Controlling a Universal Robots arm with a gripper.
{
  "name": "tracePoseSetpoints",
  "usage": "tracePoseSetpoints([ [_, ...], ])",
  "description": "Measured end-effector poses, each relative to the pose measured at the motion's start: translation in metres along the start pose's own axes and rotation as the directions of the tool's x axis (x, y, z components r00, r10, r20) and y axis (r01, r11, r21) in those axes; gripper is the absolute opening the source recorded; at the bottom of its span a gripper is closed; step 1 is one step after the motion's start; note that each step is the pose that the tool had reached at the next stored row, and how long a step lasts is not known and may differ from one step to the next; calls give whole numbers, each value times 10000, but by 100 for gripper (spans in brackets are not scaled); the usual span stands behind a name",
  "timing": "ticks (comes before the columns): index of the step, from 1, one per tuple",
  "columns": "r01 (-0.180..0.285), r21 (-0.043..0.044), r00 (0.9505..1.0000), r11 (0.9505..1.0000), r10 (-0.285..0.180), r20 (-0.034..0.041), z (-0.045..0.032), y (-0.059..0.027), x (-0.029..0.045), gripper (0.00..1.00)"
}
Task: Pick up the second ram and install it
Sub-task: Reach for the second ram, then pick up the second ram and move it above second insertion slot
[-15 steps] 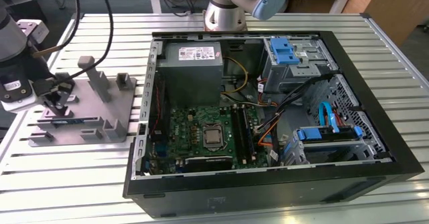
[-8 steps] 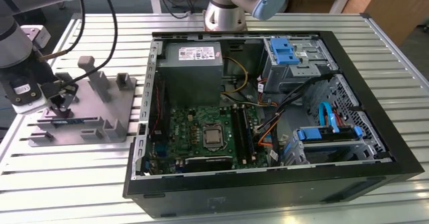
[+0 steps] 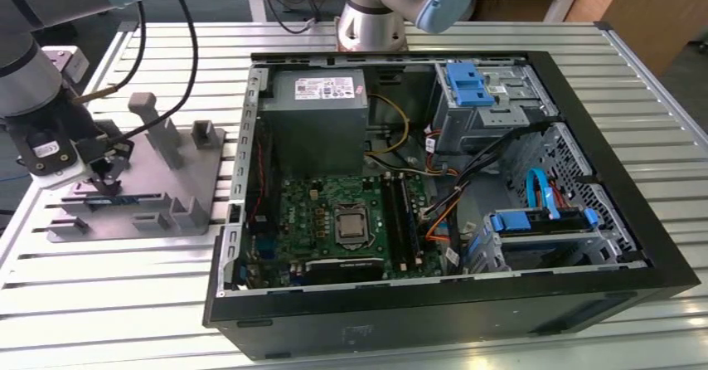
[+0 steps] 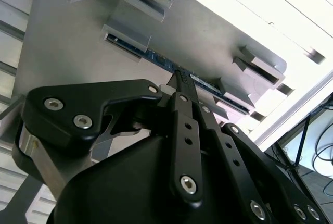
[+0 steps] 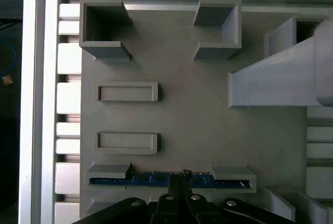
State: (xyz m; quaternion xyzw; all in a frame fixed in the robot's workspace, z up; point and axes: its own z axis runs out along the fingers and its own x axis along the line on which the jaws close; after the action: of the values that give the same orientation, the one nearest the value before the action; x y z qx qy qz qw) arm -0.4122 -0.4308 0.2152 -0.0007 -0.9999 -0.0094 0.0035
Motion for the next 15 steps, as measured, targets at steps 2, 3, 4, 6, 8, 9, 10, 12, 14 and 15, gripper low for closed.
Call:
tracePoseSetpoints([
  [2, 0, 0, 10000, 10000, 0, 1, 2, 0, 0, 10],
  [3, -1, -1, 10000, 10000, 1, 1, 4, 0, 0, 10],
  [4, 0, 0, 10000, 10000, 0, 1, 4, 0, 0, 10],
  [6, 0, -1, 10000, 10000, 0, 1, 5, 0, 0, 10],
  [8, 0, 0, 10000, 10000, 0, 1, 6, 0, 0, 10],
  [9, 0, 0, 10000, 10000, 0, 1, 6, 0, 0, 10],
  [10, 0, -1, 10000, 10000, 0, 2, 7, 0, 0, 10],
  [12, 1, -1, 10000, 10000, -1, 1, 7, 0, 0, 10],
  [14, 32, 0, 10000, 10000, -32, 1, 7, 0, 0, 10],
  [15, 69, 0, 10000, 10000, -69, 1, 7, 0, 0, 10],
])
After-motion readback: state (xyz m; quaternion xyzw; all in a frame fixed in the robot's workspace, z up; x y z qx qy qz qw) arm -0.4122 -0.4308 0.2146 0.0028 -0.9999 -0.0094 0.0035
